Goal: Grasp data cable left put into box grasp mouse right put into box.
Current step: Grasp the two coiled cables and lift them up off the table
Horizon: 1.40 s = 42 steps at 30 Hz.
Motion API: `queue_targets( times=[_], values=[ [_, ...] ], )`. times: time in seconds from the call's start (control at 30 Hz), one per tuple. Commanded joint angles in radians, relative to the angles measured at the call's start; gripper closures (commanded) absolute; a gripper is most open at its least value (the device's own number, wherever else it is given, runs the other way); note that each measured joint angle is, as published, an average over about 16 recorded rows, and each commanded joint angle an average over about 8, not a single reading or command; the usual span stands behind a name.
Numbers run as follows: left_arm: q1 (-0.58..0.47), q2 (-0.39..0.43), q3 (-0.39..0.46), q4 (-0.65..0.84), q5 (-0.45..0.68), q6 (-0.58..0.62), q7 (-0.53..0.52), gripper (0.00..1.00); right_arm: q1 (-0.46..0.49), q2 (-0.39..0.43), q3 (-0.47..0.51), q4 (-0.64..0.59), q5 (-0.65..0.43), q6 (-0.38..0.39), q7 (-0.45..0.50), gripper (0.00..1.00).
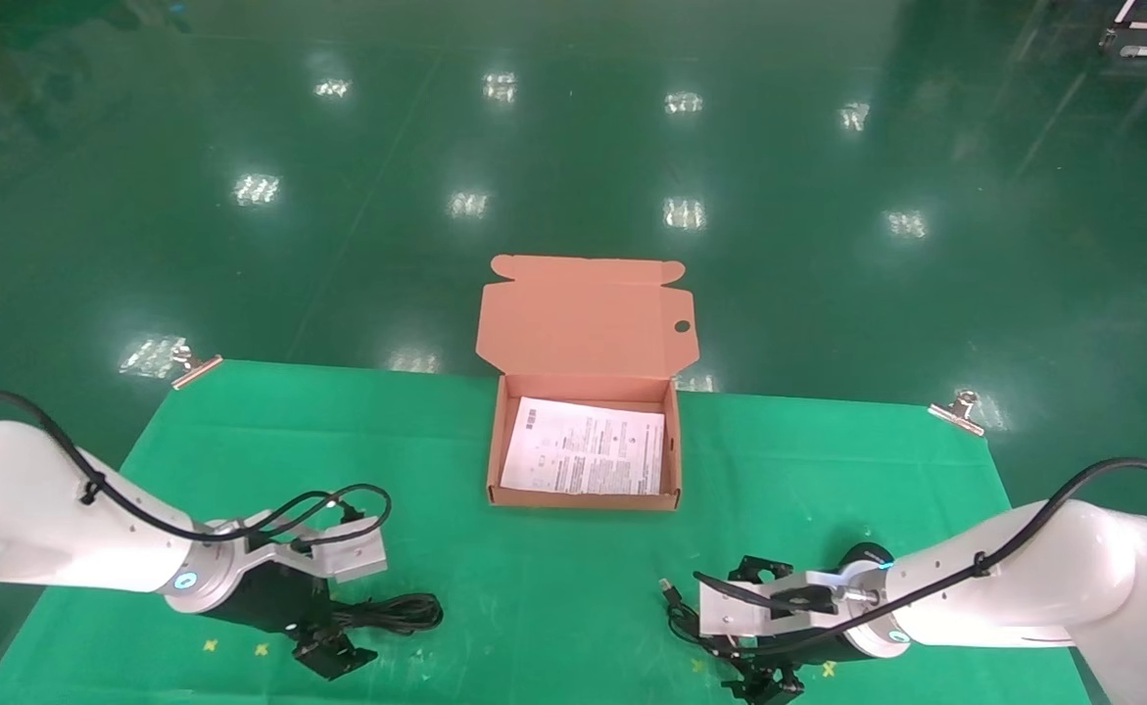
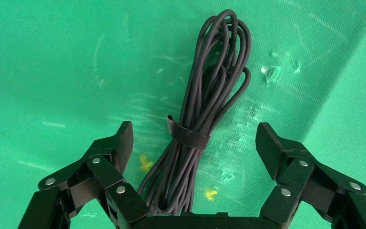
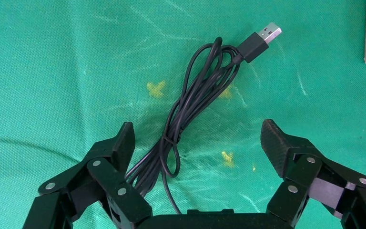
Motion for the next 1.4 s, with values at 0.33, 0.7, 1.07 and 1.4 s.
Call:
queue_targets(
  times=[0.33, 0.7, 1.07, 1.4],
  values=[
    [0.001, -0.004, 0.002, -0.015, 0.002, 0.003, -0.002, 1.0, -0.001, 0.005, 0.0, 0.011, 0.0, -0.005, 0.002, 1.0],
    [0.002, -0.006, 0.003, -0.021, 0.004, 0.005, -0.002, 1.0, -0.002, 0.007, 0.0, 0.016, 0.001, -0.008, 0.002, 1.0],
    [0.003, -0.006, 0.003, -0.024, 0.004, 0.005, -0.003, 1.0, -0.003, 0.007, 0.0, 0.018, 0.002, -0.009, 0.003, 1.0],
    [0.002, -0.02, 0.007, -0.035, 0.007, 0.028, -0.003, 1.0, 0.009, 0.032, 0.011, 0.028, 0.016, -0.028, 0.017, 1.0]
  ],
)
